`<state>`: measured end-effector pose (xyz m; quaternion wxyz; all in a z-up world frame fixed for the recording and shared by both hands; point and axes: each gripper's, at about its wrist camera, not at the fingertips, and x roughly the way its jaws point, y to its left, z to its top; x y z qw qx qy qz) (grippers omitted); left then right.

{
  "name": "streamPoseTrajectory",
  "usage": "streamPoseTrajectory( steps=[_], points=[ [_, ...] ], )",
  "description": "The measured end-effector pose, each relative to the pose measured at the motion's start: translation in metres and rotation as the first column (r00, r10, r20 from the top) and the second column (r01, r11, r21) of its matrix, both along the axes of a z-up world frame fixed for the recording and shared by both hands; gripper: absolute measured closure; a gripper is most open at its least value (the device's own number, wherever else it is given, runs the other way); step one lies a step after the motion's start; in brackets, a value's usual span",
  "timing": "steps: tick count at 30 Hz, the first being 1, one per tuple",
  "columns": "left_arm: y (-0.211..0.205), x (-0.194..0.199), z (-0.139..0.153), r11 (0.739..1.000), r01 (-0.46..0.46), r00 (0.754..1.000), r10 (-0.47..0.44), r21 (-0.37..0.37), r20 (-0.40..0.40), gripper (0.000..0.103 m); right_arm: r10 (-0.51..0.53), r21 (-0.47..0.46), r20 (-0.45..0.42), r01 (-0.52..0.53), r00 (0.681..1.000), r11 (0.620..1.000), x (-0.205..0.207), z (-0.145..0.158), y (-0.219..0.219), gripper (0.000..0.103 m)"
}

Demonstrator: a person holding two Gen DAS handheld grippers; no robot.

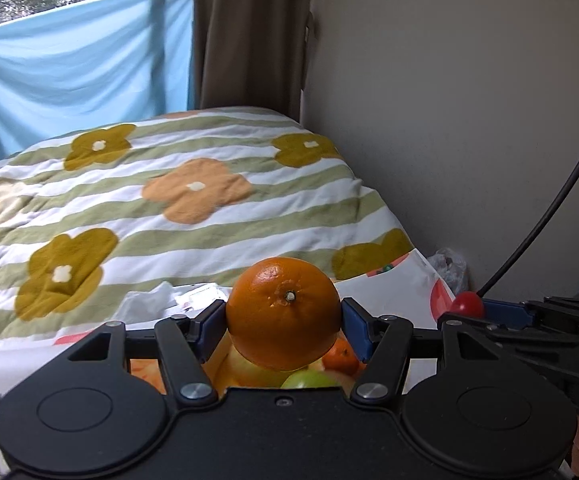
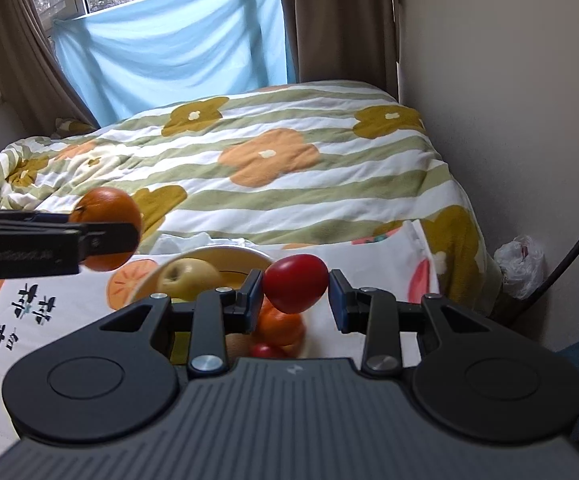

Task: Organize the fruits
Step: 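Carry the orange and red tomato over the bowl with both grippers, then release the orange with the left gripper while the right gripper releases the tomato into the bowl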

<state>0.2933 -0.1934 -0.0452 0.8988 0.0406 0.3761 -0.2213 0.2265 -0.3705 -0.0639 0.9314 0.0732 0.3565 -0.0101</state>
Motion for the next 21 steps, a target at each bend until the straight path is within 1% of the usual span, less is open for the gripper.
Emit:
streamPoseTrajectory(
  steps=[6, 11, 17, 21],
  points=[
    [-0.033, 0.030, -0.031, 0.999, 0.029, 0.998, -0.027, 0.035, -0.050, 0.037, -0.005, 0.015, -0.035, 0.005, 0.999, 1.000, 0.012, -0.018, -0.023, 0.053],
    [-0.053, 0.047, -0.054, 0.996, 0.056, 0.995, -0.050, 0.073, -0.083, 0.037, -0.010, 0.025, -0.065, 0.011, 0.998, 1.000, 0.019, -0.032, -0.035, 0.053],
    [-0.069, 0.055, -0.070, 0.989, 0.092, 0.992, -0.081, 0.118, -0.100, 0.037, -0.020, 0.031, -0.084, 0.022, 0.996, 0.999, 0.024, -0.040, -0.045, 0.053],
    [-0.074, 0.057, -0.076, 0.985, 0.095, 0.991, -0.078, 0.146, -0.113, 0.036, -0.023, 0.036, -0.088, 0.026, 0.996, 0.999, 0.026, -0.042, -0.048, 0.053]
  ],
)
